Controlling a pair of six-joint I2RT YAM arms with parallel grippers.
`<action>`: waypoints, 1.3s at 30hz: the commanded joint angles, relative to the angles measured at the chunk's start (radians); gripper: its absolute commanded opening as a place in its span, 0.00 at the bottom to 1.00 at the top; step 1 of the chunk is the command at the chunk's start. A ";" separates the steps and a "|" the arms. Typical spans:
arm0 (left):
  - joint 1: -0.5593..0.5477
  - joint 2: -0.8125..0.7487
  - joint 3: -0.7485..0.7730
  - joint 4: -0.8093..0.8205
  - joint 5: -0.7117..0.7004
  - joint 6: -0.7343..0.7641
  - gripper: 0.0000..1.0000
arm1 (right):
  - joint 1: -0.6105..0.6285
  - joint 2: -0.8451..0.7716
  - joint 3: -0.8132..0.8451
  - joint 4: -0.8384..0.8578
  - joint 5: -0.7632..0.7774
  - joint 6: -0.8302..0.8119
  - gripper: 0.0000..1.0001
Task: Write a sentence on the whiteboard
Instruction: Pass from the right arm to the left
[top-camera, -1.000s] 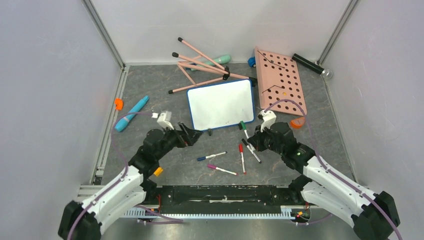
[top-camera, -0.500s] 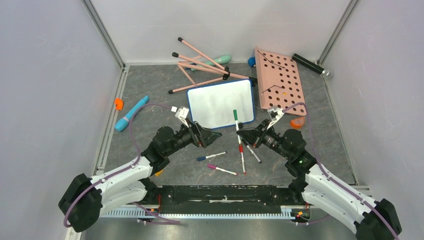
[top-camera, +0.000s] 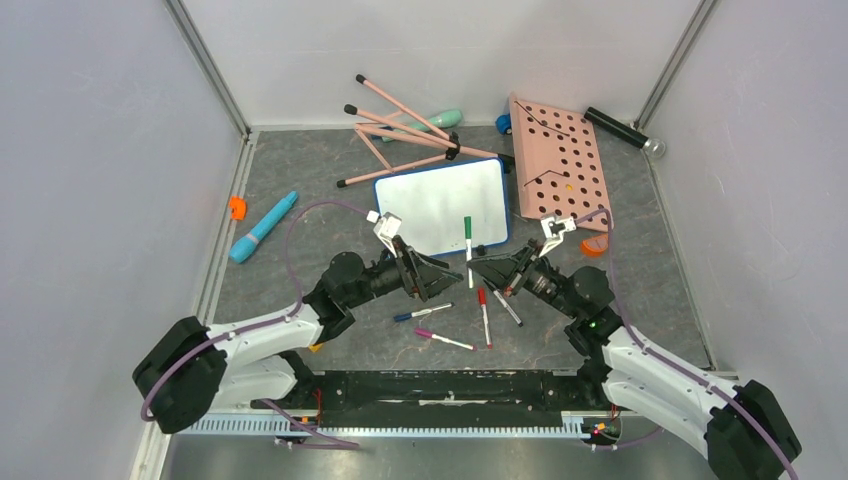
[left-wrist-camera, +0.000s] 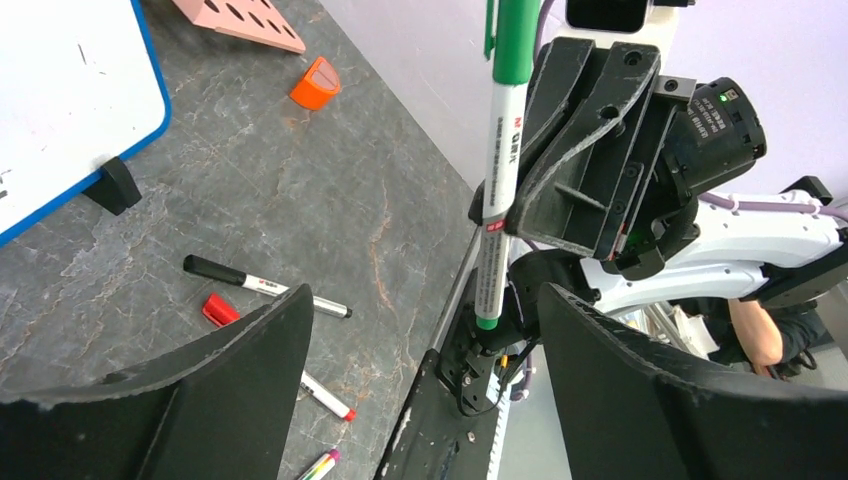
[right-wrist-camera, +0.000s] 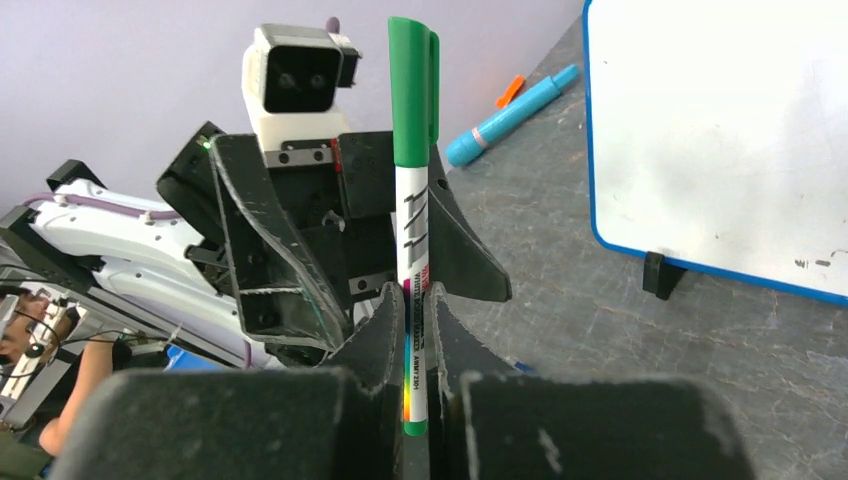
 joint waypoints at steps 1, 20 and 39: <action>-0.003 -0.035 0.040 0.036 -0.042 0.013 0.91 | 0.003 0.008 0.089 -0.121 -0.042 -0.060 0.00; 0.071 -0.004 0.290 -0.426 0.054 -0.058 0.78 | 0.003 0.057 0.350 -0.826 -0.153 -0.589 0.00; 0.120 0.114 0.331 -0.414 0.240 -0.147 0.41 | 0.003 0.076 0.400 -0.873 -0.187 -0.649 0.00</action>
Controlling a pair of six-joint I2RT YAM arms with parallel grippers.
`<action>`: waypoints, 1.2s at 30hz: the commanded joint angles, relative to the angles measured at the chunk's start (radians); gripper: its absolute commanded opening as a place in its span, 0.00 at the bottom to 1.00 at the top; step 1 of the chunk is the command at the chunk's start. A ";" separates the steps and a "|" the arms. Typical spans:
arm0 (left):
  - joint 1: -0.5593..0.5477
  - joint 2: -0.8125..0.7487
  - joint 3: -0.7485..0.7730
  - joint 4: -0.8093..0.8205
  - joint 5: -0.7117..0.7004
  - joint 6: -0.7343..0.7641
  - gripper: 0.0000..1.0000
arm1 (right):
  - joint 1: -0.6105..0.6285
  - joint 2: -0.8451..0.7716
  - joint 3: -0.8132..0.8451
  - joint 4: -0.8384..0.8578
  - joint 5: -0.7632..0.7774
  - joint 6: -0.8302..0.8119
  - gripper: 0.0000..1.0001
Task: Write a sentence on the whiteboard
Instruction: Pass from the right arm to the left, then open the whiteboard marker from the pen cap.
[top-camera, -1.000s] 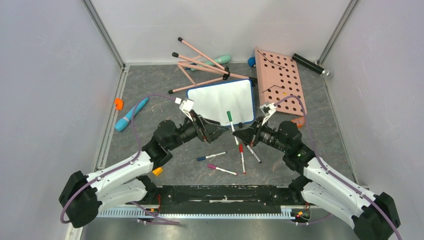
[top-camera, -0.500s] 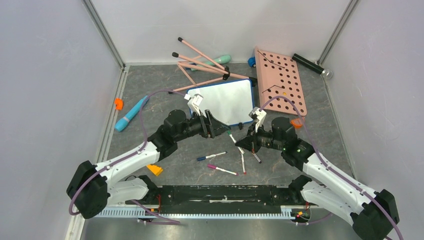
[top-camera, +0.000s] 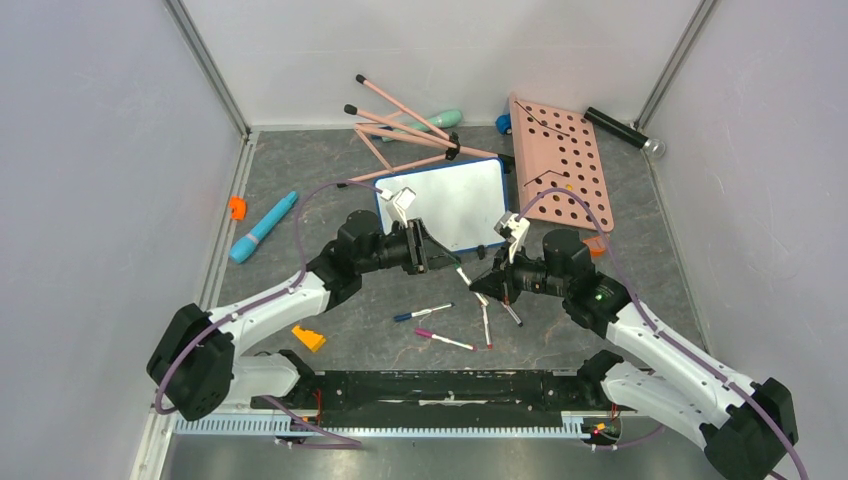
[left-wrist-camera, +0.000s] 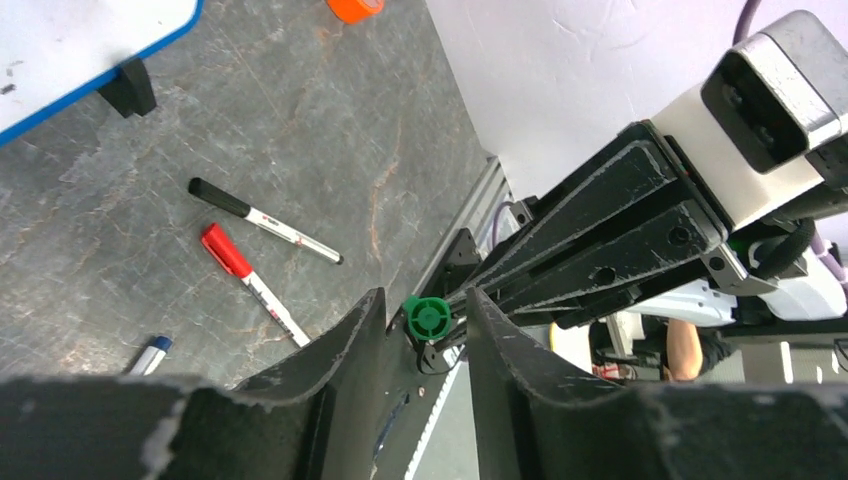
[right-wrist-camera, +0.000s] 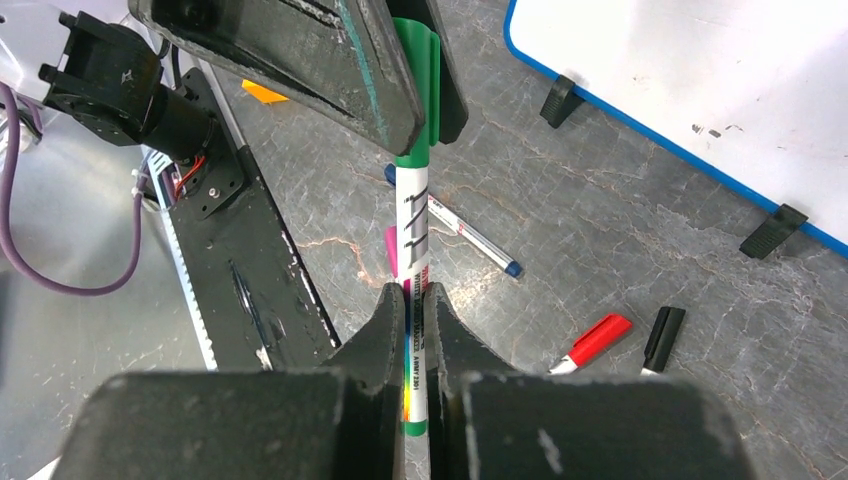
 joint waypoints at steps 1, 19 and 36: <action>0.002 0.011 0.053 0.042 0.077 -0.037 0.39 | 0.002 0.002 0.054 0.000 -0.018 -0.030 0.00; 0.032 -0.014 -0.121 0.654 -0.019 -0.380 0.02 | 0.002 -0.170 -0.161 0.553 0.156 0.541 0.83; 0.034 -0.020 -0.079 0.709 -0.055 -0.387 0.02 | 0.003 -0.134 -0.258 0.942 0.262 0.900 0.68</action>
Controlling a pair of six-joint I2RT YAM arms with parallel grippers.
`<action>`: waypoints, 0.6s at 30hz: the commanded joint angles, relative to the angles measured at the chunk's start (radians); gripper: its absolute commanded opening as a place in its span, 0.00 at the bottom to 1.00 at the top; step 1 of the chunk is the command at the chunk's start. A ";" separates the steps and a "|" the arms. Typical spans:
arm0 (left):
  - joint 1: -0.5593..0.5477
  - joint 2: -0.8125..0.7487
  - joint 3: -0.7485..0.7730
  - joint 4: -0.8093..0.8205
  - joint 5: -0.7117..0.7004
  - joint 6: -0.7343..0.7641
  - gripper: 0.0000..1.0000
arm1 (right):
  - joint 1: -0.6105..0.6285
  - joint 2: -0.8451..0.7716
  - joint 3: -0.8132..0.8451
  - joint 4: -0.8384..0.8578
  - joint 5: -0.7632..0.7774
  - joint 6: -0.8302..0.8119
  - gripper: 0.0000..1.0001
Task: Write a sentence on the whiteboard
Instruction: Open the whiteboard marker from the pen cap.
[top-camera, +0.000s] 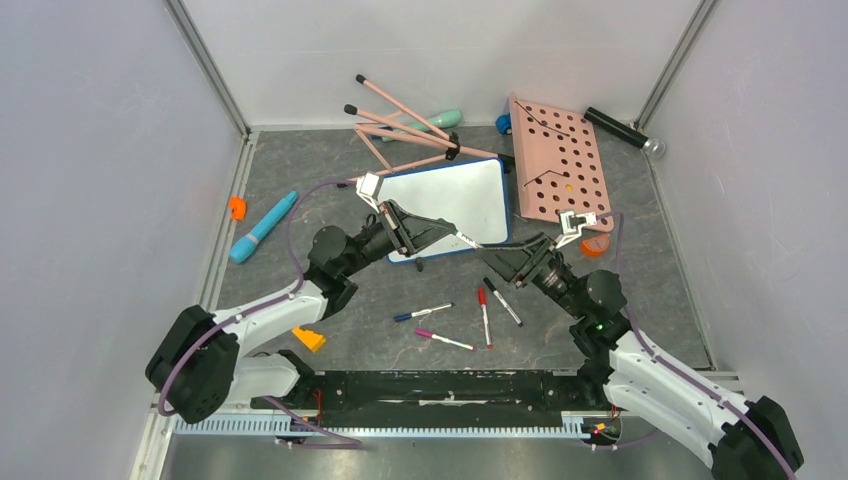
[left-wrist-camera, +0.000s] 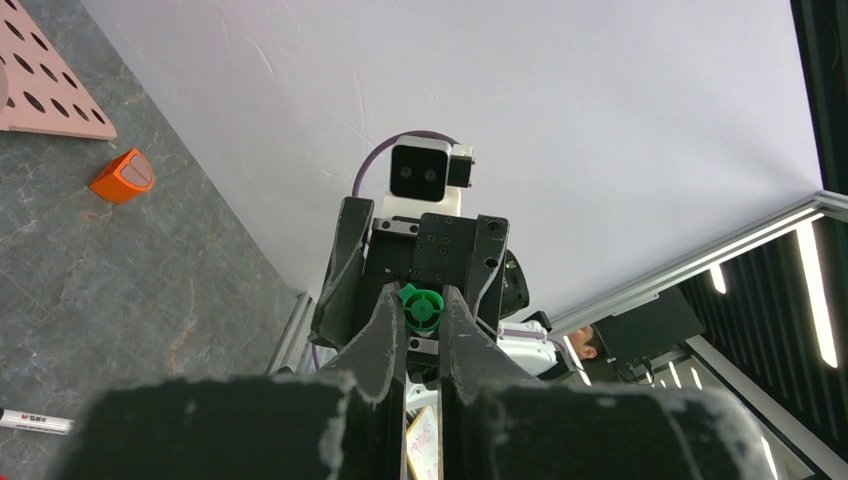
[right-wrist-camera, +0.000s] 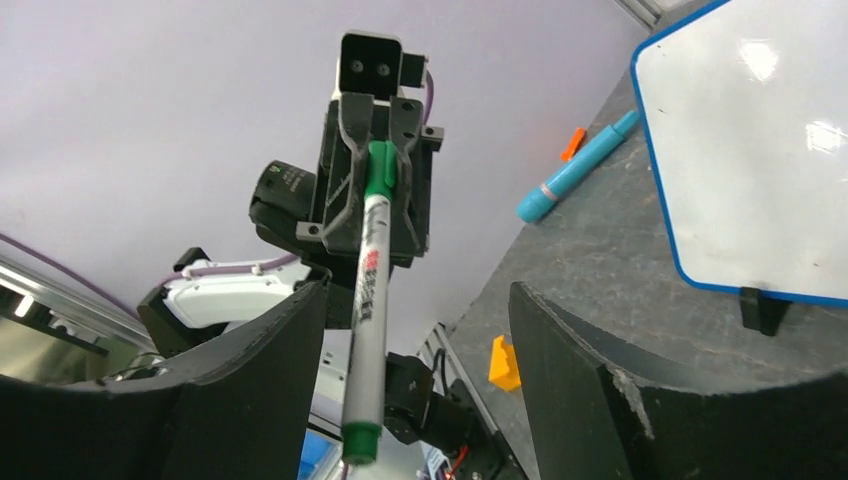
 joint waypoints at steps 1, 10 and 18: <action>0.005 -0.008 0.036 0.025 -0.018 0.000 0.02 | 0.002 0.051 0.071 0.103 -0.021 0.058 0.66; 0.005 0.044 0.057 0.033 0.009 -0.014 0.02 | 0.002 0.117 0.113 0.134 -0.046 0.063 0.47; 0.003 0.082 0.063 0.041 0.020 -0.010 0.02 | 0.002 0.134 0.121 0.133 -0.050 0.070 0.39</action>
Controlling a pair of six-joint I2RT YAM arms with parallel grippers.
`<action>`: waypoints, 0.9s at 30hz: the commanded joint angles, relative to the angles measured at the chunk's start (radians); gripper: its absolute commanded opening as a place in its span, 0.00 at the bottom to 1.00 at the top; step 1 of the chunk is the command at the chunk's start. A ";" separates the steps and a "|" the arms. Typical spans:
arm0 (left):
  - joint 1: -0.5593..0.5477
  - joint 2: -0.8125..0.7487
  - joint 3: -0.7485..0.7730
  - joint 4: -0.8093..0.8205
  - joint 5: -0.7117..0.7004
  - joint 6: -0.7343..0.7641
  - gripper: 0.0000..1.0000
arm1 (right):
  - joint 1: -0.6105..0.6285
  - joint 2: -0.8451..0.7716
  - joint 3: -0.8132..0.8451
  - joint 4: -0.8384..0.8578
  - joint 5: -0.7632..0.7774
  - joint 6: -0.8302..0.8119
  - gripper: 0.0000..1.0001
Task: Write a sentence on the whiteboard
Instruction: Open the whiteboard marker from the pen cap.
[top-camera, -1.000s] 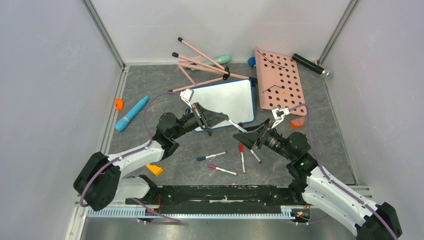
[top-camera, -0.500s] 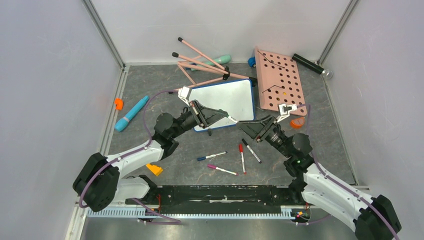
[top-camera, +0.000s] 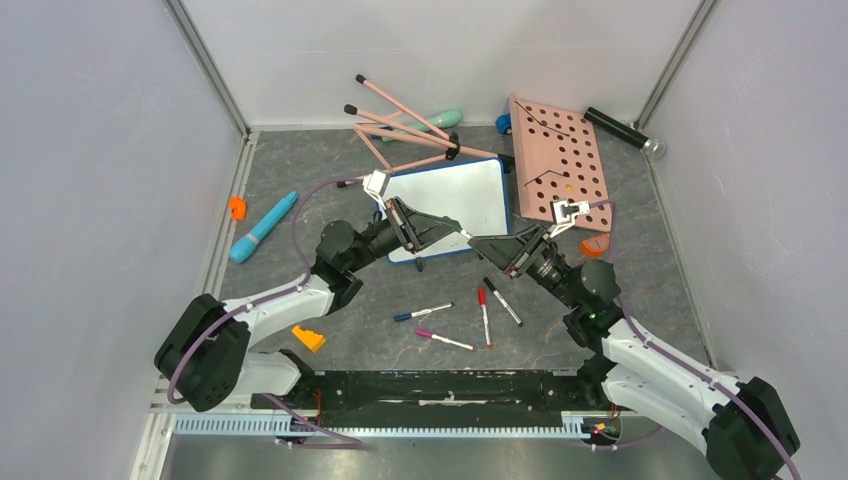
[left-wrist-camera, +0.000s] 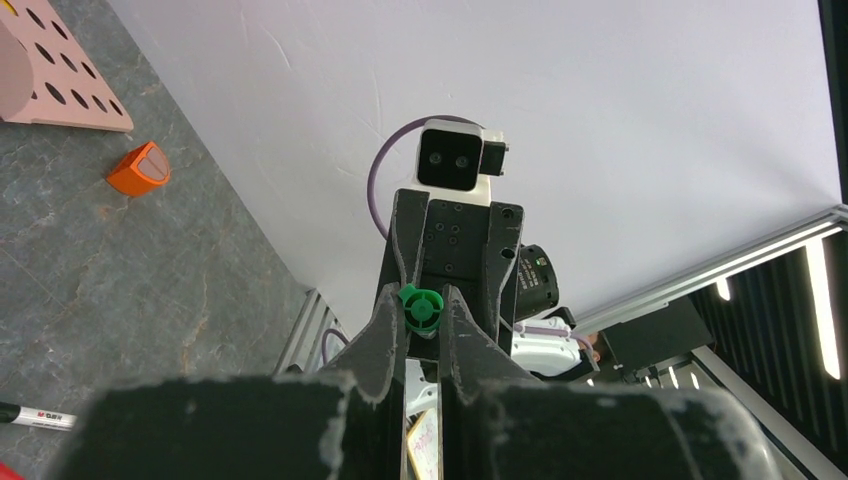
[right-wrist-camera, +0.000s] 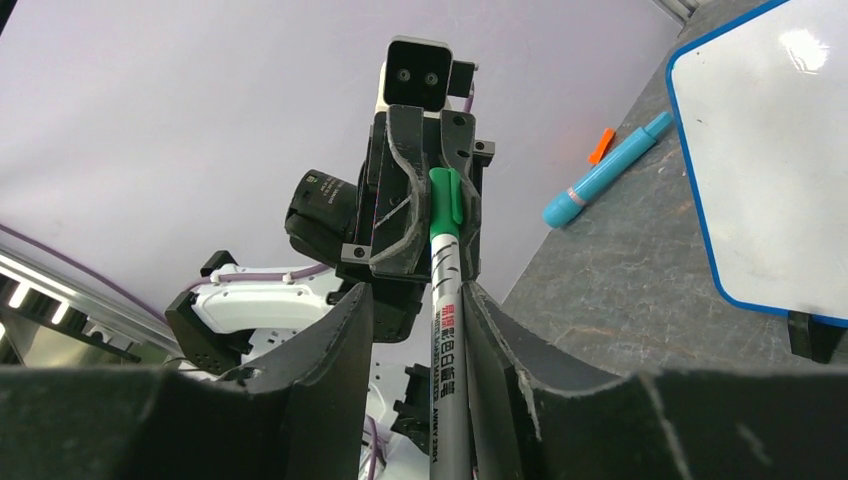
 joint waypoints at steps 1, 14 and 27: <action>0.004 0.016 0.035 0.036 0.016 -0.007 0.02 | 0.003 0.005 0.049 0.043 -0.018 0.009 0.40; 0.004 0.023 0.051 -0.012 0.049 0.013 0.02 | 0.003 -0.011 0.046 -0.005 -0.009 -0.004 0.00; 0.312 -0.079 -0.034 -0.146 0.151 0.002 0.02 | -0.001 -0.264 -0.028 -0.348 0.064 -0.177 0.00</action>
